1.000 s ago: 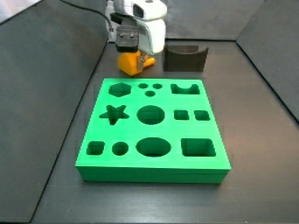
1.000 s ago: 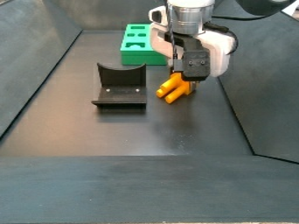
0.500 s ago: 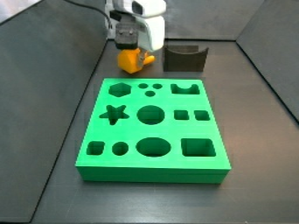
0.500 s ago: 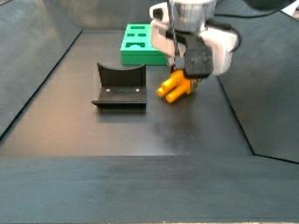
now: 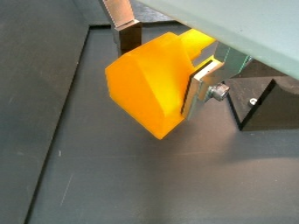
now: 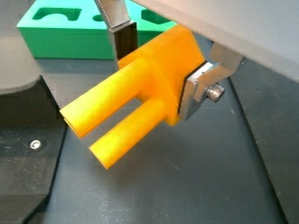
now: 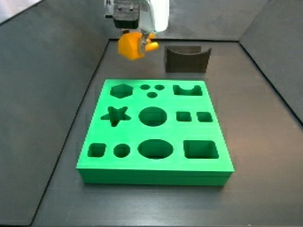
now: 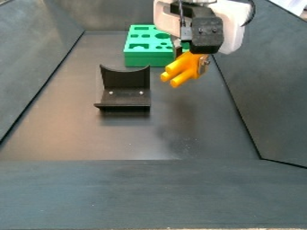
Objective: Pick up the 3 prong object. Move up. Place the 3 prong object on the fixture. Regrasp the 3 prong object. Move to above the board. Insert the 3 prong object.
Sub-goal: Place the 3 prong object on the fixture.
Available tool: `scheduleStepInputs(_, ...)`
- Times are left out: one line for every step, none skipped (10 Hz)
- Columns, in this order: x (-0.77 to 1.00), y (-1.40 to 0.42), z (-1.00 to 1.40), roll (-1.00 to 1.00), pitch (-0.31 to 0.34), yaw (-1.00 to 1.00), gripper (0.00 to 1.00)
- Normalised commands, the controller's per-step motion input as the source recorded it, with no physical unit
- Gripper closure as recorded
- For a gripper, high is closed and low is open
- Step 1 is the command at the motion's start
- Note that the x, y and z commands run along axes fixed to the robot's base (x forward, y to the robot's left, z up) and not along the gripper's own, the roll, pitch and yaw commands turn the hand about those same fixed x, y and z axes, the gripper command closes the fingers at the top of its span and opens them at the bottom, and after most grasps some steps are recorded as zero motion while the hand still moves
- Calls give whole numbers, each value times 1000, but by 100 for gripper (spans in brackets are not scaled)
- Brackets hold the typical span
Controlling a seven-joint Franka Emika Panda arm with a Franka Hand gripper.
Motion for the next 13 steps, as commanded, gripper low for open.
scheduleStepInputs(-3, 1, 1000, -6, 10, 3, 100)
scheduleStepInputs(-9, -1, 1000, -9, 18, 3, 100)
scheduleStepInputs(-13, -5, 1000, -19, 20, 5, 100)
scheduleStepInputs(-16, -7, 1000, -27, 22, 8, 100)
scheduleStepInputs(-17, -11, 1000, -38, 27, 9, 100)
scheduleStepInputs(-12, -10, 817, -48, 35, 11, 100)
scheduleStepInputs(-7, -9, 650, -56, 45, 12, 100)
scheduleStepInputs(1, -11, 484, -64, 55, 11, 100)
scheduleStepInputs(9, -10, 319, -71, 64, 10, 100)
scheduleStepInputs(1000, -62, -141, 88, -78, 1000, 100)
scheduleStepInputs(1000, -60, -185, 91, -75, 1000, 100)
scheduleStepInputs(1000, -56, -172, 102, -78, 1000, 100)
scheduleStepInputs(1000, -48, -144, 114, -75, 1000, 100)
